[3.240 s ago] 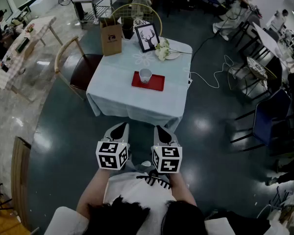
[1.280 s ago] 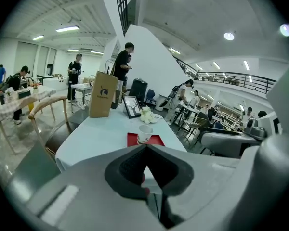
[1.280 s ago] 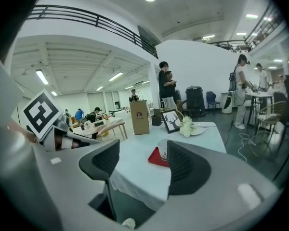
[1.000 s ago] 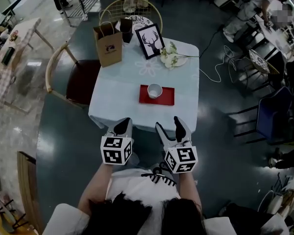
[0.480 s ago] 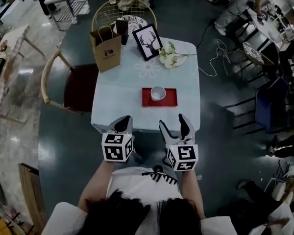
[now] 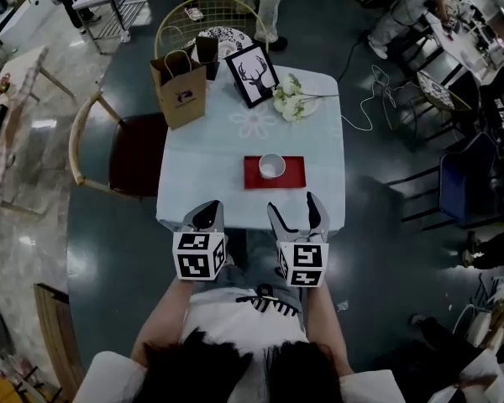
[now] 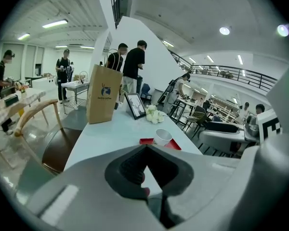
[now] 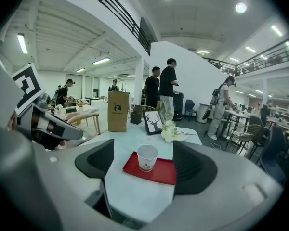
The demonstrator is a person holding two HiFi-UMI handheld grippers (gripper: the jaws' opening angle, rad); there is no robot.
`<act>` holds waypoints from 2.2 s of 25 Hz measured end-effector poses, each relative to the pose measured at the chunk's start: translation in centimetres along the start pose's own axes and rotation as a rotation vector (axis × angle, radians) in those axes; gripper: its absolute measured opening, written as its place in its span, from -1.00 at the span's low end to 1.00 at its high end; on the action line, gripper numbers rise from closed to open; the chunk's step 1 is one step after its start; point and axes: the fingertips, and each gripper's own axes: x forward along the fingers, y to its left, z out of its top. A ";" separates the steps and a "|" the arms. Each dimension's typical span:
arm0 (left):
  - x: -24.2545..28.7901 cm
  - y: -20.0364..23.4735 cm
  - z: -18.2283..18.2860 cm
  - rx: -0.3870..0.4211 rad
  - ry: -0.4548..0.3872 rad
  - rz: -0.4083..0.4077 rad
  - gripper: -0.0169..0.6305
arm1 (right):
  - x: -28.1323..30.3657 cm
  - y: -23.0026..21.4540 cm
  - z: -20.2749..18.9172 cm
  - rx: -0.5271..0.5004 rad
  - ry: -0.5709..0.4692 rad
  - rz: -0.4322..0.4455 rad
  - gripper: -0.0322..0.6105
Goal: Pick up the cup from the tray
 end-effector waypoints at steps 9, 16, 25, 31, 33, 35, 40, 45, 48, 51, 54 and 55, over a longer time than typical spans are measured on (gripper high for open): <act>2.7 0.7 1.3 -0.006 0.028 0.030 -0.95 | 5.5 -0.5 -1.7 0.027 0.097 0.059 0.43; 5.2 0.8 1.9 0.001 0.069 0.016 -0.95 | 9.7 -0.5 -2.8 0.051 0.146 0.111 0.43; 7.1 1.4 1.4 0.019 0.145 0.028 -0.95 | 13.6 -1.2 -5.0 0.134 0.158 0.122 0.43; 8.4 1.5 0.8 0.022 0.190 0.032 -0.95 | 15.7 -0.8 -6.3 0.126 0.164 0.155 0.43; 8.8 1.6 0.8 0.015 0.195 0.037 -0.95 | 16.3 -0.8 -6.7 0.128 0.167 0.155 0.43; 8.9 1.7 0.8 0.014 0.200 0.045 -0.95 | 16.7 -0.9 -6.9 0.128 0.164 0.154 0.44; 8.7 2.3 0.4 -0.004 0.218 0.070 -0.95 | 17.3 -0.9 -7.1 0.113 0.166 0.155 0.32; 8.6 2.7 0.2 -0.021 0.218 0.087 -0.95 | 17.3 -1.2 -6.5 0.115 0.152 0.170 0.30; 8.8 2.4 0.2 -0.009 0.213 0.081 -0.95 | 17.0 -1.5 -5.9 0.110 0.137 0.177 0.29; 9.4 1.3 0.5 0.002 0.205 0.058 -0.95 | 16.5 -2.5 -5.5 0.118 0.132 0.171 0.28; 9.9 -0.1 0.6 0.002 0.197 0.023 -0.95 | 15.7 -3.8 -5.6 0.122 0.135 0.153 0.28; 10.1 -0.6 0.6 0.002 0.195 0.012 -0.95 | 15.3 -4.4 -5.7 0.119 0.136 0.141 0.28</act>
